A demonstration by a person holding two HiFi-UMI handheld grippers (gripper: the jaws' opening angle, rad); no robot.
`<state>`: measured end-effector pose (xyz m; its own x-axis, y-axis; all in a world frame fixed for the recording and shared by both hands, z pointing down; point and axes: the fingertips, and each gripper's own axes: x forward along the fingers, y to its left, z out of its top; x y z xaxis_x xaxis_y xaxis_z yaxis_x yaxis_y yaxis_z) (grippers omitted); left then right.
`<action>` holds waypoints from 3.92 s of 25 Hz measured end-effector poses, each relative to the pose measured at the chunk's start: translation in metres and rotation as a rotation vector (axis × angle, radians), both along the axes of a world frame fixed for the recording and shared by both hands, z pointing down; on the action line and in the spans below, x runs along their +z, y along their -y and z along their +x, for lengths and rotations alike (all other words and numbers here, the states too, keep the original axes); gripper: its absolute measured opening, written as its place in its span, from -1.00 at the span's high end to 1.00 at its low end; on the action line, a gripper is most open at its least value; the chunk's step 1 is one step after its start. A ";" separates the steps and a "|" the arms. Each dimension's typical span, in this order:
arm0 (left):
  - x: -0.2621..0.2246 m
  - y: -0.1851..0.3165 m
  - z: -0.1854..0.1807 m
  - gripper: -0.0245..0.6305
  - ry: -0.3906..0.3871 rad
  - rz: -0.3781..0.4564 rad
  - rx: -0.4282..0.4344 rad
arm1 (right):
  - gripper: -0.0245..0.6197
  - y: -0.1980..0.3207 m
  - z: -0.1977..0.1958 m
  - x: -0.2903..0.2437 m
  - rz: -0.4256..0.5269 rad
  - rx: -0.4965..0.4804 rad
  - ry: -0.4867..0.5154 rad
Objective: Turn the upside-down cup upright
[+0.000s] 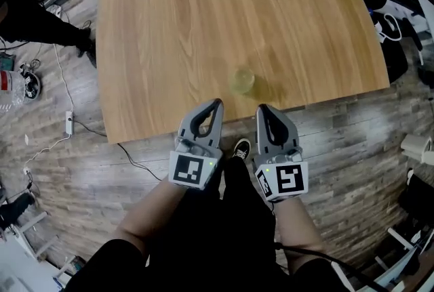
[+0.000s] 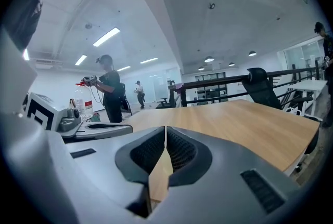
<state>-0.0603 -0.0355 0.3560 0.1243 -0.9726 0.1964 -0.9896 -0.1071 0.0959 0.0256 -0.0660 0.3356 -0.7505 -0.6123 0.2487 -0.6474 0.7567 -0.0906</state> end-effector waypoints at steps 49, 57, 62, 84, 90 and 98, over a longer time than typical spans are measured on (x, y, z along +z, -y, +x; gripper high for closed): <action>0.115 0.052 -0.022 0.58 -0.135 -0.089 0.097 | 0.03 0.089 -0.069 0.102 -0.080 -0.117 -0.022; 0.100 0.057 0.007 0.20 -0.318 -0.033 0.323 | 0.03 0.081 -0.059 0.063 -0.117 -0.161 0.108; 0.089 0.057 0.018 0.20 -0.393 0.019 0.371 | 0.03 0.074 -0.055 0.056 -0.129 -0.202 0.141; 0.082 0.040 0.019 0.74 -0.499 0.094 0.446 | 0.03 0.065 -0.052 0.063 -0.240 -0.288 0.326; 0.086 0.043 0.016 0.78 -0.410 0.061 0.422 | 0.03 0.071 -0.049 0.073 -0.266 -0.259 0.338; 0.084 0.046 0.018 0.80 -0.358 0.047 0.421 | 0.03 0.079 -0.043 0.077 -0.303 -0.221 0.390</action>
